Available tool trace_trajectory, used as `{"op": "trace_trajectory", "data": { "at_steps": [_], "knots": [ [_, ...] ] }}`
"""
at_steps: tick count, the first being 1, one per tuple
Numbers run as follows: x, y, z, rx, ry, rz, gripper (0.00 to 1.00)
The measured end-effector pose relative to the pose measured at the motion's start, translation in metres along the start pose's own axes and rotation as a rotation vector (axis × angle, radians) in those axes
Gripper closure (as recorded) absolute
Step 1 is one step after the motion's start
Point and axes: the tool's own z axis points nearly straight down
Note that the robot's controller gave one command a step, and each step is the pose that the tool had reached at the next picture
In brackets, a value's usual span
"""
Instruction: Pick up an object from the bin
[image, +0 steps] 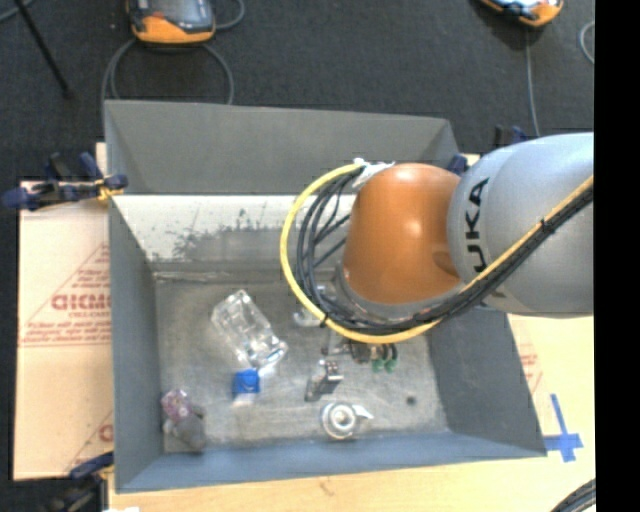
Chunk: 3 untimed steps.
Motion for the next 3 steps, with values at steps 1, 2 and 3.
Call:
{"op": "trace_trajectory", "data": {
  "at_steps": [1,2,3],
  "knots": [
    [-0.011,0.039,0.087,-0.003,-0.022,-0.171,0.00],
    [-0.013,0.039,0.087,-0.003,-0.029,-0.170,1.00],
    [-0.002,0.042,0.065,-0.001,-0.003,-0.160,1.00]
  ]
}}
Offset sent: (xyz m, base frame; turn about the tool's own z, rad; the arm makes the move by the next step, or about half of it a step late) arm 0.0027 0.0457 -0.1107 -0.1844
